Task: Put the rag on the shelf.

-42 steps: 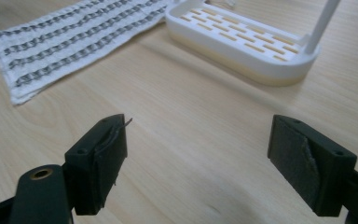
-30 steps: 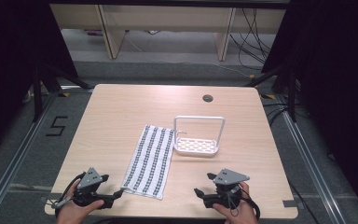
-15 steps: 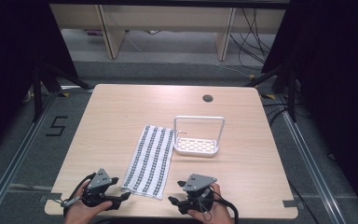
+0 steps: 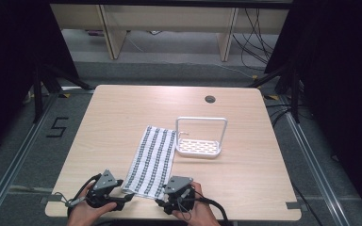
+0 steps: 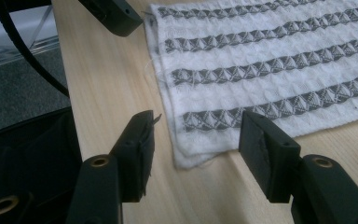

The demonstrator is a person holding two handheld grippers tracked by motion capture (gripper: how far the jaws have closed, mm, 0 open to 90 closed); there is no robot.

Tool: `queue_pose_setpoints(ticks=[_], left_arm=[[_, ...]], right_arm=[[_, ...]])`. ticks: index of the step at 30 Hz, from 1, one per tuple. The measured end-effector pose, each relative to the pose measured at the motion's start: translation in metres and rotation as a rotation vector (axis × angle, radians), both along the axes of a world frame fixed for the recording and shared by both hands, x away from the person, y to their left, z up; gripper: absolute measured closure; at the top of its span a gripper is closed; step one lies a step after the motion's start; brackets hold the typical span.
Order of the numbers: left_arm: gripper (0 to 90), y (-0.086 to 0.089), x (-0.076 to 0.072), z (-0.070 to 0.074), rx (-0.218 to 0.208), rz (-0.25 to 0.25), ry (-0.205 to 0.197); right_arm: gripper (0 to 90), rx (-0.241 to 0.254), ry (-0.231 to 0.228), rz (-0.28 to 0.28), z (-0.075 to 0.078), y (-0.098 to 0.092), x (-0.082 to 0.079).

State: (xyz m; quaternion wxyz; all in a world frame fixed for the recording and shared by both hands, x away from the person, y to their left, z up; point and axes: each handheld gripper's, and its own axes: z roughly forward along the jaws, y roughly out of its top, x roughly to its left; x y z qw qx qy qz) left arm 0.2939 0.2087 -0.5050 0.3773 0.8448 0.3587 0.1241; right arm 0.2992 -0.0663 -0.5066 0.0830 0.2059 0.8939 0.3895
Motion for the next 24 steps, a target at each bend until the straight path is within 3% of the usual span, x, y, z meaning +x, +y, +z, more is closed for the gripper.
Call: queue_pose_setpoints(ticks=[3,7,10,11,18,22,24], left_arm=[[33.0,0.0013,0.0021,-0.0013,0.028,-0.012,0.001],[33.0,0.0018,0.0033,-0.003,0.021,-0.007,0.013],[35.6,0.0022,0.0052,-0.0047,0.014,-0.009,0.019],[35.6,0.0026,0.0059,-0.0049,0.032,-0.007,0.016],[43.9,0.0006,0.0063,-0.0078,0.049,-0.029,0.037],[50.7,-0.0001,0.0055,-0.0083,0.068,-0.027,0.018],[56.1,-0.0006,0.0045,-0.0083,0.084,-0.03,-0.002]], right_arm=[[47.6,-0.009,-0.002,0.01,-0.0002,0.0021,0.0016],[48.8,-0.005,0.007,-0.005,-0.0012,0.0036,0.0041],[49.4,-0.014,0.005,-0.007,-0.0021,0.0044,0.0055],[49.9,-0.019,0.007,-0.014,-0.0025,0.0047,0.0055],[53.4,-0.037,-0.002,-0.017,-0.007,0.0095,0.0042],[60.2,-0.043,-0.003,-0.034,-0.0066,0.0087,0.0056],[66.5,-0.061,-0.034,-0.039,-0.0074,0.0094,0.0048]])
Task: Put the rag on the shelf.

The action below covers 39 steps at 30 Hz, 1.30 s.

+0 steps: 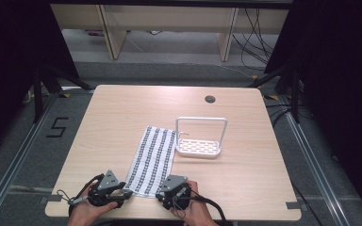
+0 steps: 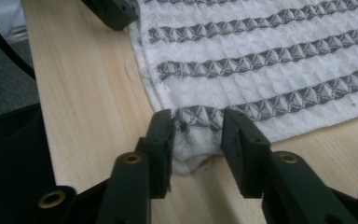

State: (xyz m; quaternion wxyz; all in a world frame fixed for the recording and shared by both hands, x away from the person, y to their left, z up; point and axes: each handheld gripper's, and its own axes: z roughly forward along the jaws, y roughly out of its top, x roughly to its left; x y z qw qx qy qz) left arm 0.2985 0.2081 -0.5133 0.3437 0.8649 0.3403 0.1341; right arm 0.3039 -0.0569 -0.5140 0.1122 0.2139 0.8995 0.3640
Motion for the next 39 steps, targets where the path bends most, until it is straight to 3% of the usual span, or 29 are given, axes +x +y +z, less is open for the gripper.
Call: queue_pose_setpoints(ticks=[5,6,8,11,13,16,19,20,27,30,34,35,36,37,39], left_arm=[[68.4,-0.004,-0.001,0.0,0.004,-0.021,-0.015],[76.0,-0.006,-0.002,0.0,-0.005,-0.012,-0.009],[77.8,-0.006,-0.002,0.0,0.006,-0.017,-0.021],[84.2,-0.006,-0.004,0.002,-0.022,-0.011,-0.031],[84.6,-0.006,-0.004,0.004,-0.015,-0.015,-0.034],[85.3,-0.005,-0.005,0.008,-0.04,-0.011,-0.047],[85.4,-0.005,-0.007,0.01,-0.025,-0.03,-0.05],[85.4,-0.007,-0.007,0.009,-0.044,-0.021,-0.055],[85.3,-0.005,-0.007,0.017,-0.08,-0.023,-0.051],[85.2,-0.004,-0.008,0.026,-0.109,-0.033,-0.042],[85.1,-0.005,-0.007,0.046,-0.149,-0.034,-0.05],[85.1,-0.005,-0.007,0.046,-0.149,-0.034,-0.05],[85.3,-0.005,-0.004,0.056,-0.142,-0.048,-0.055],[85.4,-0.005,-0.004,0.056,-0.142,-0.048,-0.055],[85.5,-0.006,0.0,0.07,-0.157,-0.051,-0.052]], right_arm=[[74.1,-0.021,-0.018,0.002,0.001,0.0,-0.001],[79.6,-0.024,-0.016,0.006,0.001,-0.001,0.001],[81.1,-0.022,-0.021,0.007,0.001,-0.002,0.001],[84.4,-0.005,-0.019,0.003,0.0,-0.004,0.004],[84.7,-0.017,-0.027,0.005,0.0,-0.005,0.005],[85.4,0.014,-0.012,0.005,0.002,-0.005,0.004],[85.5,0.008,0.002,0.004,0.005,-0.006,0.003],[85.6,0.007,-0.026,0.012,0.004,-0.006,0.005],[85.8,0.051,-0.021,0.012,0.016,-0.011,0.007],[85.8,0.067,-0.032,0.01,0.02,-0.014,0.009],[86.1,0.122,-0.061,0.0,0.04,-0.021,0.013],[86.2,0.124,-0.066,-0.002,0.045,-0.021,0.013],[86.2,0.128,-0.08,-0.001,0.05,-0.022,0.014],[86.2,0.133,-0.098,-0.002,0.054,-0.023,0.016],[86.2,0.144,-0.098,-0.008,0.058,-0.024,0.017]])
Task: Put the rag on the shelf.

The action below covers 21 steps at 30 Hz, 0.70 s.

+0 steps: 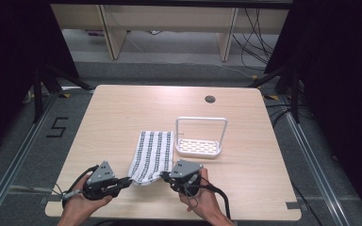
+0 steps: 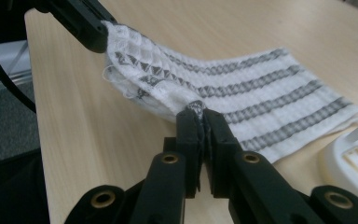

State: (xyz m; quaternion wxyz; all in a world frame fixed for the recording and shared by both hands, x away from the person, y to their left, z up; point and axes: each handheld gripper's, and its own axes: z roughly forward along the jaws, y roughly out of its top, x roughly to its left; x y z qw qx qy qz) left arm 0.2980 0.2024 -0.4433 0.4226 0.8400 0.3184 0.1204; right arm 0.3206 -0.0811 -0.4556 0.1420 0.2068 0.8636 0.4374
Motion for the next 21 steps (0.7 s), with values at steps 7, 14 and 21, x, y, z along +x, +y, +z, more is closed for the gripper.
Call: queue_pose_setpoints(ticks=[7,14,21], left_arm=[[85.8,-0.007,0.012,0.05,-0.062,-0.034,0.045],[85.9,-0.011,0.024,0.099,-0.107,-0.07,0.027],[85.9,-0.022,0.025,0.14,-0.101,-0.1,-0.024]], right_arm=[[86.3,0.072,-0.037,-0.01,0.041,-0.012,0.009],[86.3,0.151,-0.068,-0.02,0.093,-0.024,0.016],[86.3,0.206,-0.123,-0.027,0.131,-0.037,0.017]])
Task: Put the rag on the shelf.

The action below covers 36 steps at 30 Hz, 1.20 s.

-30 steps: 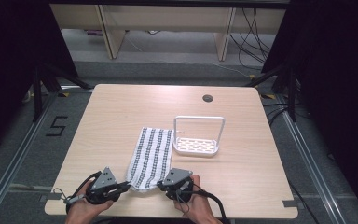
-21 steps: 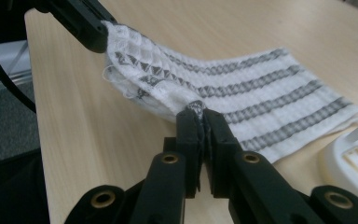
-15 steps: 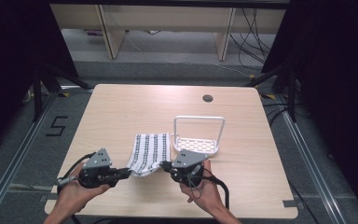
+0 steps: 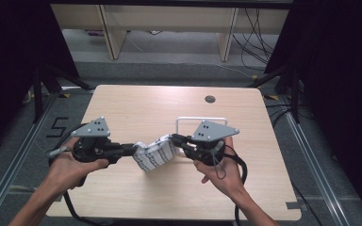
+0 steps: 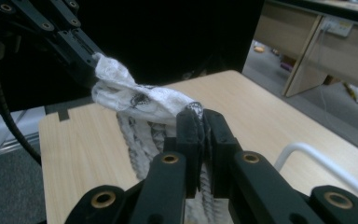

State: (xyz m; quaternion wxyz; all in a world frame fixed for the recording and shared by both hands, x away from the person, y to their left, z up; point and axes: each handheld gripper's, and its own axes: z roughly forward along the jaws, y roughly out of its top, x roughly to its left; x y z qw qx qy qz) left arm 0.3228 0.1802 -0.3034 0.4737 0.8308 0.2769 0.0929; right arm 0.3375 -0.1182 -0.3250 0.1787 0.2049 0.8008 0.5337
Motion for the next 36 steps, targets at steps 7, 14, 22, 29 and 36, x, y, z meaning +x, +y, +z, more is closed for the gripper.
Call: queue_pose_setpoints(ticks=[7,14,22,29,36], left_arm=[[85.9,-0.015,0.009,0.03,-0.034,-0.006,-0.053],[85.8,-0.043,0.027,0.042,-0.055,-0.027,-0.074],[85.8,-0.066,0.049,0.057,-0.065,-0.022,-0.089],[85.7,-0.085,0.069,0.063,-0.077,-0.015,-0.083],[85.5,-0.097,0.094,0.064,-0.101,0.022,-0.058]], right_arm=[[86.3,0.039,-0.054,-0.037,0.032,-0.021,-0.007],[86.3,0.061,-0.07,-0.09,0.043,-0.044,-0.009],[86.3,0.08,-0.082,-0.141,0.048,-0.065,-0.003],[86.3,0.099,-0.056,-0.191,0.051,-0.08,0.012],[86.3,0.107,-0.046,-0.23,0.053,-0.091,0.032]])
